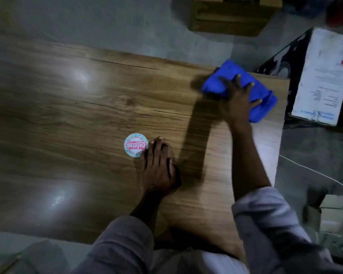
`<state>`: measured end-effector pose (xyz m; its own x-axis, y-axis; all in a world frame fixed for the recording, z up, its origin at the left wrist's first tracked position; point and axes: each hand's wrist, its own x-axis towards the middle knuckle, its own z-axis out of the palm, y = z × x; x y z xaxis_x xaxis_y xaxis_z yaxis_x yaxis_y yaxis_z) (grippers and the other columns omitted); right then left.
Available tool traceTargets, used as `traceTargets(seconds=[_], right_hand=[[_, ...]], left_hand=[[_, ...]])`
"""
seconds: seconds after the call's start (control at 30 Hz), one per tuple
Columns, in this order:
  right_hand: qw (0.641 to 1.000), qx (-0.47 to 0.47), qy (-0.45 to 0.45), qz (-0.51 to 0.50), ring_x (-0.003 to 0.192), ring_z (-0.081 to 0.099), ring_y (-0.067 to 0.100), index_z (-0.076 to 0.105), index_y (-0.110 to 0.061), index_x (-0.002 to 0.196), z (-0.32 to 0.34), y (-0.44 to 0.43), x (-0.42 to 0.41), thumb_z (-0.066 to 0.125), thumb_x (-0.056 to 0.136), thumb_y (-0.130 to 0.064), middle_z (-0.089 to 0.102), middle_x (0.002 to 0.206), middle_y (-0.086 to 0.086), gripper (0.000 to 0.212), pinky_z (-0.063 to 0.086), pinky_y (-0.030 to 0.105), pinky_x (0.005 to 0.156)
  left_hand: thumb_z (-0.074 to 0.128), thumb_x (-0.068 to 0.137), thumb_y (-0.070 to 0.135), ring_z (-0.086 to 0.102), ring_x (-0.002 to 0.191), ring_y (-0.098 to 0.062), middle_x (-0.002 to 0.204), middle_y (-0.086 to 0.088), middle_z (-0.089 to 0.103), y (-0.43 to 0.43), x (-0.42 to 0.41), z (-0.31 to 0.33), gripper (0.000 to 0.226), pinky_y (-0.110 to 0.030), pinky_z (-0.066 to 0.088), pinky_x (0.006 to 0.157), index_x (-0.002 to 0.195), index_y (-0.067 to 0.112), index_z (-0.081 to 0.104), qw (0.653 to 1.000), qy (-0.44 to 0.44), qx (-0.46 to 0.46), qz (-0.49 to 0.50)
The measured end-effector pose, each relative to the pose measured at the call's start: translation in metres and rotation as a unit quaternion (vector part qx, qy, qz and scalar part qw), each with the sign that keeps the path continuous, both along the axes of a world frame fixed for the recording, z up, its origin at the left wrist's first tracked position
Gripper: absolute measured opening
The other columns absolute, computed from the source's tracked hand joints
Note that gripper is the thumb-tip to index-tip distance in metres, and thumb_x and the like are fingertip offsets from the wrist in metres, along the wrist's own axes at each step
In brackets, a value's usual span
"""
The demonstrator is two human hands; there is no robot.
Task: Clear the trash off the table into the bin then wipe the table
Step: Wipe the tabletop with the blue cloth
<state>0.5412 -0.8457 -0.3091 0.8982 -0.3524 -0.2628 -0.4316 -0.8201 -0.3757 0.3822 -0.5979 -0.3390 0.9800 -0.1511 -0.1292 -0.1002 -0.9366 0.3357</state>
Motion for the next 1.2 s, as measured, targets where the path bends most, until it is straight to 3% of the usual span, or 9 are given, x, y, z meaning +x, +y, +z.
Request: traceTargets(seconds=[0.07,0.17,0.27,0.37,0.5,0.63,0.77,1.07,1.2], right_hand=[[0.996,-0.071,0.049,0.030,0.154,-0.004,0.047,0.029,-0.046,0.156,-0.018,0.035,-0.011,0.051,0.092,-0.033,0.008,0.171,0.000,0.069,-0.004,0.084,0.107],[0.979,-0.100,-0.002,0.177,0.152,0.014,0.049,0.041,-0.044,0.151,-0.020,0.085,-0.052,0.043,0.091,-0.036,0.027,0.166,0.001,0.061,0.000,0.083,0.105],[0.960,0.003,-0.006,0.281,0.125,0.061,0.041,0.063,-0.031,0.137,0.016,0.097,-0.088,0.040,0.076,-0.044,0.065,0.137,0.009,0.067,0.039,0.070,0.102],[0.980,0.017,-0.100,0.169,0.076,0.071,0.043,0.070,-0.018,0.127,0.060,0.061,-0.076,0.043,0.072,-0.035,0.076,0.098,0.017,0.064,0.056,0.042,0.062],[0.985,-0.060,-0.159,0.005,0.095,0.067,0.043,0.055,-0.028,0.143,0.079,0.002,-0.030,0.054,0.083,-0.009,0.071,0.117,0.016,0.063,0.041,0.035,0.069],[0.991,-0.050,-0.068,0.103,0.147,0.034,0.041,0.036,-0.031,0.156,0.017,-0.005,0.002,0.051,0.089,-0.037,0.039,0.159,0.014,0.070,0.032,0.065,0.112],[0.981,-0.116,-0.026,0.153,0.156,0.008,0.036,0.025,-0.040,0.159,-0.035,0.013,0.010,0.038,0.098,-0.057,0.016,0.170,0.003,0.065,0.000,0.074,0.116],[0.938,-0.105,-0.070,0.323,0.155,0.020,0.033,0.035,-0.039,0.156,-0.027,0.097,-0.091,0.053,0.087,-0.066,0.027,0.167,0.000,0.076,0.017,0.068,0.116],[0.947,-0.118,-0.044,0.296,0.153,0.025,0.031,0.028,-0.044,0.157,-0.025,0.042,-0.042,0.040,0.083,-0.080,0.019,0.169,-0.004,0.083,0.030,0.059,0.108]], left_hand=[[0.054,0.089,0.026,0.021,0.154,-0.027,0.164,-0.009,0.030,0.001,0.002,0.000,0.065,-0.056,0.020,0.122,0.150,0.010,0.043,1.000,-0.003,0.003,-0.010],[0.050,0.089,0.028,0.018,0.155,-0.027,0.163,-0.010,0.032,0.001,0.005,0.004,0.066,-0.057,0.015,0.123,0.153,0.010,0.041,0.999,0.001,0.032,-0.022],[0.049,0.090,0.030,0.022,0.154,-0.033,0.158,-0.017,0.039,0.003,0.006,0.006,0.057,-0.064,0.013,0.121,0.142,0.007,0.054,0.998,0.010,0.060,-0.033],[0.044,0.092,0.036,0.002,0.157,-0.026,0.170,-0.004,0.012,0.002,0.007,0.007,0.072,-0.065,0.007,0.121,0.159,0.016,0.028,0.994,0.037,0.095,-0.028],[0.045,0.092,0.037,0.001,0.157,-0.024,0.170,0.000,0.008,0.001,0.006,0.008,0.077,-0.066,0.009,0.119,0.162,0.020,0.018,0.995,0.031,0.091,-0.025],[0.048,0.091,0.036,0.001,0.157,-0.024,0.170,0.000,0.008,0.000,0.007,0.008,0.078,-0.066,0.008,0.119,0.162,0.019,0.019,0.996,0.031,0.084,-0.018],[0.054,0.088,0.034,0.004,0.157,-0.024,0.170,-0.001,0.010,-0.001,0.006,0.007,0.081,-0.066,0.009,0.119,0.161,0.019,0.023,0.997,0.015,0.075,-0.014],[0.053,0.086,0.032,0.012,0.156,-0.028,0.162,-0.006,0.036,0.000,0.008,0.010,0.067,-0.066,0.014,0.118,0.150,0.013,0.046,0.998,0.010,0.061,-0.014],[0.056,0.086,0.034,0.007,0.157,-0.025,0.168,-0.002,0.020,-0.001,0.007,0.012,0.078,-0.064,0.010,0.120,0.159,0.018,0.030,0.998,0.016,0.065,-0.013]])
